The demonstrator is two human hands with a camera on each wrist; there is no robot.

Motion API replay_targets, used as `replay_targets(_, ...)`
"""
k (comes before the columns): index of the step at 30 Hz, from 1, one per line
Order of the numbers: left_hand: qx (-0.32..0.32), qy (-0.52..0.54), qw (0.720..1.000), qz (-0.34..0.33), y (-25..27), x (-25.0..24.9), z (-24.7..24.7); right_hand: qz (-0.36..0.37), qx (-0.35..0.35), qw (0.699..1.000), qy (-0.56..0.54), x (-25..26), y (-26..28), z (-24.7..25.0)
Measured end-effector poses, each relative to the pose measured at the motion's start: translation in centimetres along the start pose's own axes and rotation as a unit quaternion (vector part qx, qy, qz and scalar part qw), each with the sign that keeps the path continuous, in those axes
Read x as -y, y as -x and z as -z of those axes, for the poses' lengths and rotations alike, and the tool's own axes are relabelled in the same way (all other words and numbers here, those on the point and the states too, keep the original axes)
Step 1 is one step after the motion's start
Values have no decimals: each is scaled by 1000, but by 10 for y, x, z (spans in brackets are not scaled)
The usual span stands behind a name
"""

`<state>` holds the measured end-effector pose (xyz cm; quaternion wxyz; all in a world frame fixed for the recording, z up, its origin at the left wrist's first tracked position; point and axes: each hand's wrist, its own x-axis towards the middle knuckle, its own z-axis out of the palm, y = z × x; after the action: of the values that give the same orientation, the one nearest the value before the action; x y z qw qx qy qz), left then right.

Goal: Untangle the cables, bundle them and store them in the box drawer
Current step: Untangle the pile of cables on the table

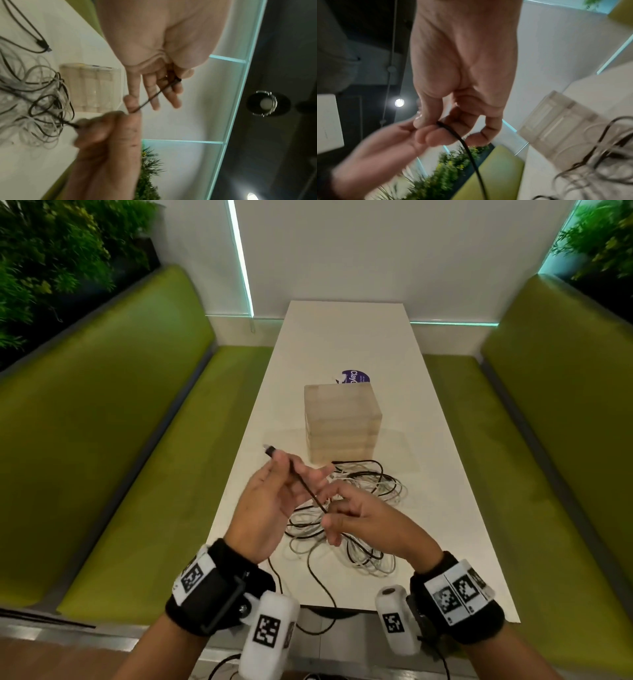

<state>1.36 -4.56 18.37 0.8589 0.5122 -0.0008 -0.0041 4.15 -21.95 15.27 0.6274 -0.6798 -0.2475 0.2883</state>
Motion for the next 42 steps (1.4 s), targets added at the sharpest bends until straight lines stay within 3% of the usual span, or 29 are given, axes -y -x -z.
replay_targets(4,-53,100,992,-48,-5,-31,13,-33,41,975,215,-32,-7,17)
replay_targets(6,-79,90,990,-72,-11,-49,29,-41,23,978,202,-42,-2,29)
replay_targets(8,-111,16,990,-84,-17,-56,46,-35,-31,987,156,-46,5,38)
replay_targets(10,-127,-134,981,-64,-20,-44,55,-15,-85,989,118,-43,9,42)
replay_targets(12,-79,-294,952,-25,-21,-18,50,8,-115,989,90,-33,6,37)
replay_targets(14,26,-367,930,16,-18,12,38,27,-121,989,75,-21,-1,25)
replay_targets(16,110,-353,928,34,-14,34,28,38,-135,987,73,-14,-9,15)
replay_targets(17,122,-336,933,29,-12,39,23,41,-150,986,66,-13,-11,12)
replay_targets(20,69,-321,945,-3,-10,47,11,45,-196,979,40,-8,-15,10)
replay_targets(23,-21,-266,963,-32,-8,55,-3,42,-194,980,4,-2,-15,3)
replay_targets(27,-65,-38,997,-9,-9,46,-14,27,-136,990,-27,1,-18,-10)
replay_targets(30,-60,122,991,-6,-18,28,-3,51,-86,995,-23,-5,-12,-6)
replay_targets(32,-64,167,983,-31,-22,16,3,57,-76,995,20,-9,-9,3)
replay_targets(36,-89,246,964,-55,-26,-18,30,-27,-34,983,176,-34,-5,30)
replay_targets(39,-115,212,966,-94,-28,-49,56,-45,-45,979,194,-57,4,49)
replay_targets(42,-179,-54,978,-96,-25,-39,59,-17,-114,984,136,-57,7,52)
